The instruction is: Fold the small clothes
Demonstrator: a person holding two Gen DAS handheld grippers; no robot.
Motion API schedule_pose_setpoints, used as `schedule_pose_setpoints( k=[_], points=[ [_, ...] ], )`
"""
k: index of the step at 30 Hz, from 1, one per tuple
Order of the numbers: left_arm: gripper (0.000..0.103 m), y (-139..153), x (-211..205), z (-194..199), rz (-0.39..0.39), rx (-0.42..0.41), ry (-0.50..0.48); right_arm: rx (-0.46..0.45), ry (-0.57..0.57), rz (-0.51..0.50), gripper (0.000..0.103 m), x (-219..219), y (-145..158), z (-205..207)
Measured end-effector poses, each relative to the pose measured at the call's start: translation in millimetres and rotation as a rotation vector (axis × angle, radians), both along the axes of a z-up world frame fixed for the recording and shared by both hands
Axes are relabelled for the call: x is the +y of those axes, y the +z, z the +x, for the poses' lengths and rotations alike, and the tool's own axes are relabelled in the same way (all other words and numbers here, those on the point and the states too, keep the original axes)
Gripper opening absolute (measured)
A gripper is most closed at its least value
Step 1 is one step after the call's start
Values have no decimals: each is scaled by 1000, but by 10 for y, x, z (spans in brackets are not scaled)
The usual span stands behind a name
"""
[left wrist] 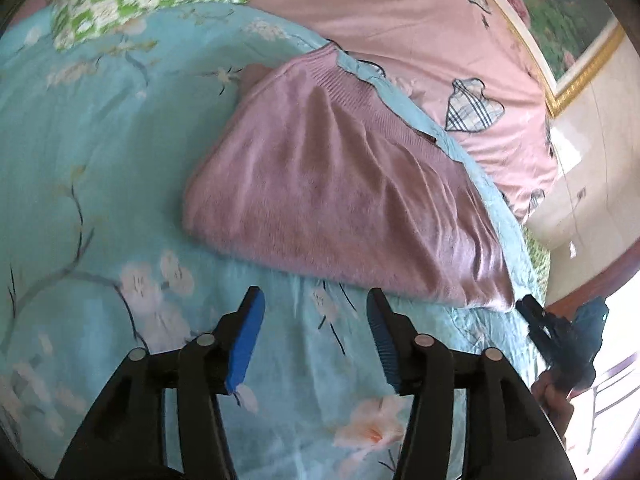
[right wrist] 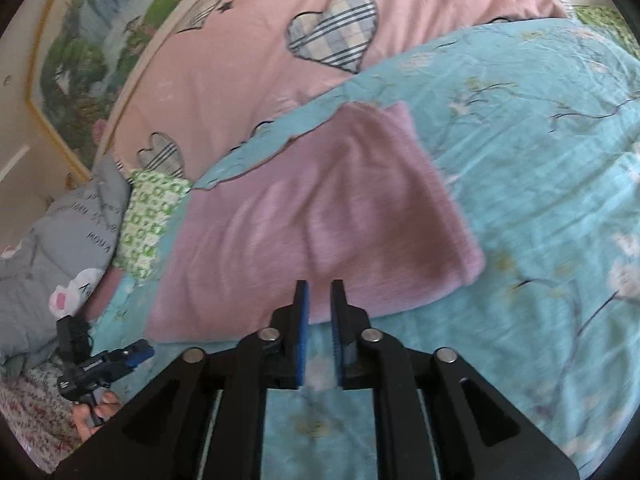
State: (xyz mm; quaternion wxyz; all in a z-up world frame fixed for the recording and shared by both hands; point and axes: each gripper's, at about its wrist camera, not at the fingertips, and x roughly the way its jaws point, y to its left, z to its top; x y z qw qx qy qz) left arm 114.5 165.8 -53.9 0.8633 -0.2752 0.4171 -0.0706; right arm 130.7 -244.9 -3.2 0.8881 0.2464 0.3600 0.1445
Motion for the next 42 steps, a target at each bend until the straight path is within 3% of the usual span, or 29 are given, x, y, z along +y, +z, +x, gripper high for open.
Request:
schedule_pose_setpoints(
  k=[2,3,9,19,22,25,26,27,30,35,39,42],
  points=[
    [57,-57,23,-26,-39,10,35,-21,8,19,53,82,-16,-22],
    [57,-80,33,-22,-53,15,45,-33,11,24,55,101,-18,-39],
    [62,-153,127,94,-114,19,122,-39,40,34,55,216,-119,30],
    [62,-243,313,445,-178,7,259,-71,112,72,56,263,-257,39],
    [58,-242,318,521,-164,-2,293,-73,116,94,56,241,-291,44],
    [43,-235,302,606,-141,-2,303,-59,115,112,56,217,-324,70],
    [26,-240,297,637,-145,-1,294,-57,115,119,56,211,-329,74],
    [17,-242,289,666,-155,0,280,-56,114,122,56,207,-331,77],
    [12,-125,195,685,-106,-16,255,-59,119,134,56,195,-310,78],
    [10,317,-196,701,0,-109,142,-75,126,167,56,132,-208,84],
    [7,670,-807,800,120,-197,-21,-75,114,180,56,-15,-86,214],
    [7,770,-1299,842,207,-238,-147,-76,100,169,56,-153,77,379]
  ],
)
